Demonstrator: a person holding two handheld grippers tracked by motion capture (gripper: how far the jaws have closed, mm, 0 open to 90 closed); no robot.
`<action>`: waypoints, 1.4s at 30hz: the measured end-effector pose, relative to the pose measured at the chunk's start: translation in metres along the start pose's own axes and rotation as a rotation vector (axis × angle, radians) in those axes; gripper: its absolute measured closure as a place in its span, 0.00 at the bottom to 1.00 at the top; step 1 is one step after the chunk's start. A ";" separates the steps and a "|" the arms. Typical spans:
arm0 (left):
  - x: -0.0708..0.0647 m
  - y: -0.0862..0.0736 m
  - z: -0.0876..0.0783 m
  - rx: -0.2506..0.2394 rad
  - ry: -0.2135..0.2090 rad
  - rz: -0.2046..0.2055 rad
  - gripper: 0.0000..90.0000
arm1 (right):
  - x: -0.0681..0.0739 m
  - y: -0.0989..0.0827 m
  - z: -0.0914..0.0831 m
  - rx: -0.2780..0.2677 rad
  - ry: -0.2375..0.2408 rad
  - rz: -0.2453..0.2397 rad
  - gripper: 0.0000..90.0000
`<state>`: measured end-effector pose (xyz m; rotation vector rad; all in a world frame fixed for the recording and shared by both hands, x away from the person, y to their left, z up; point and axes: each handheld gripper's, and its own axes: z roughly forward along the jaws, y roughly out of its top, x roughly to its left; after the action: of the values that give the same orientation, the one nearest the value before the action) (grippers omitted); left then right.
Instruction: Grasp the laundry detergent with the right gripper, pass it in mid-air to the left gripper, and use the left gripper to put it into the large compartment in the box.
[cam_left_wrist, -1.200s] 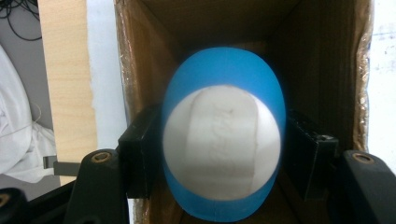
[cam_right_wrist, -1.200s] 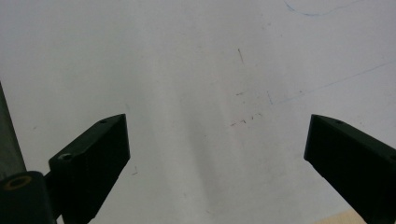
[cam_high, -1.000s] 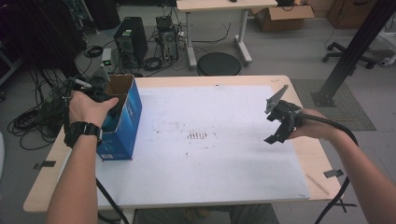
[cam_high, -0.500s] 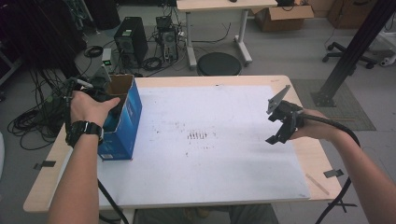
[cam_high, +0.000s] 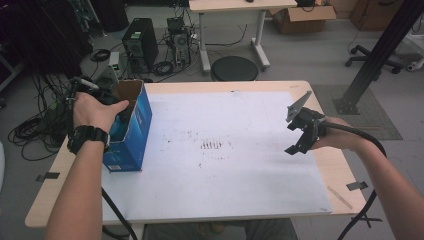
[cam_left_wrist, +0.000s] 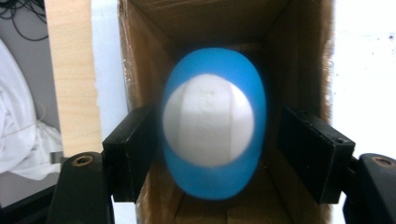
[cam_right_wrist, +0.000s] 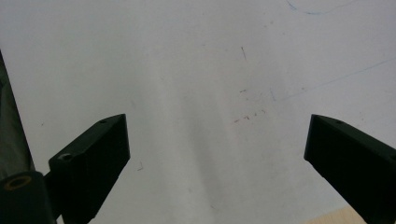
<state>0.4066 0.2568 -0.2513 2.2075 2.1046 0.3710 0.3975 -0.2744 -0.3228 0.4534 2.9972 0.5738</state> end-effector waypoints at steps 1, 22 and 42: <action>0.000 0.000 0.000 0.000 0.000 0.000 0.33 | 0.000 0.000 0.000 0.001 0.001 -0.003 0.07; -0.062 -0.001 -0.060 -0.106 -0.042 0.234 0.22 | 0.002 0.023 -0.004 -0.016 0.013 -0.046 0.07; -0.154 -0.008 -0.021 -0.084 -0.179 0.496 0.09 | 0.004 0.032 0.001 -0.027 0.048 -0.059 0.05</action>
<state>0.3893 0.1024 -0.2518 2.5793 1.4134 0.2664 0.4028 -0.2445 -0.3122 0.3532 3.0329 0.6280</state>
